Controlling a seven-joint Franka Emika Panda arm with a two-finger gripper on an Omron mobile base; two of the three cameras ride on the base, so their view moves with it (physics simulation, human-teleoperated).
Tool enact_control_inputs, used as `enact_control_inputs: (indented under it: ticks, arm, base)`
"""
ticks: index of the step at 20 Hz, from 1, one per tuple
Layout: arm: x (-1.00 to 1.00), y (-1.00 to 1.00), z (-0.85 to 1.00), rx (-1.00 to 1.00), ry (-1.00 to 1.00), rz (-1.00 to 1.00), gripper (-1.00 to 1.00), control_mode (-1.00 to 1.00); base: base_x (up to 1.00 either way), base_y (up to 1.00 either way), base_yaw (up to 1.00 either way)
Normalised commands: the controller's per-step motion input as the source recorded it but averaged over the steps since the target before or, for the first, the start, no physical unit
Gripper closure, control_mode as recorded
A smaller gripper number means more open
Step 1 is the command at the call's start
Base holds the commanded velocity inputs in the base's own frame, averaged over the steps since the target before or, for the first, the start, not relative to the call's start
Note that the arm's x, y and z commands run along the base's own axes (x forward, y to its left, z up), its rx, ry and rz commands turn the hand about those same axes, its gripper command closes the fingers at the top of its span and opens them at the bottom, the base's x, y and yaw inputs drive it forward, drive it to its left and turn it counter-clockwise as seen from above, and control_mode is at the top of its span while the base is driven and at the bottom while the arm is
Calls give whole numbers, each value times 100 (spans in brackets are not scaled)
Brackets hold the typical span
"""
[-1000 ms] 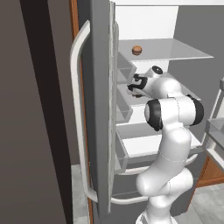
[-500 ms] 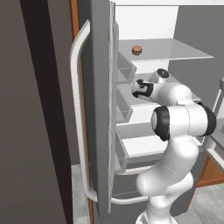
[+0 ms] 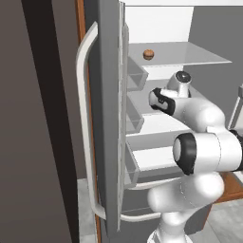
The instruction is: Pick the tangerine and kiwi from the fridge and place them inside the tupperware on the counter.
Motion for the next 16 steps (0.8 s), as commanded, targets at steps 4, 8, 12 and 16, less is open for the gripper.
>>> enact_control_inputs:
  ticks: [4,8,12,16]
  arm:
    - [-65,-18,43,0,0,0,100,-100]
    - [-83,-8,18,0,0,0,100,-100]
    - [-96,-4,28,0,-6,0,100,-100]
    - [-90,-1,46,0,-11,0,100,-100]
  base:
    - [0,0,0]
    - [0,0,0]
    - [0,0,0]
    - [0,0,0]
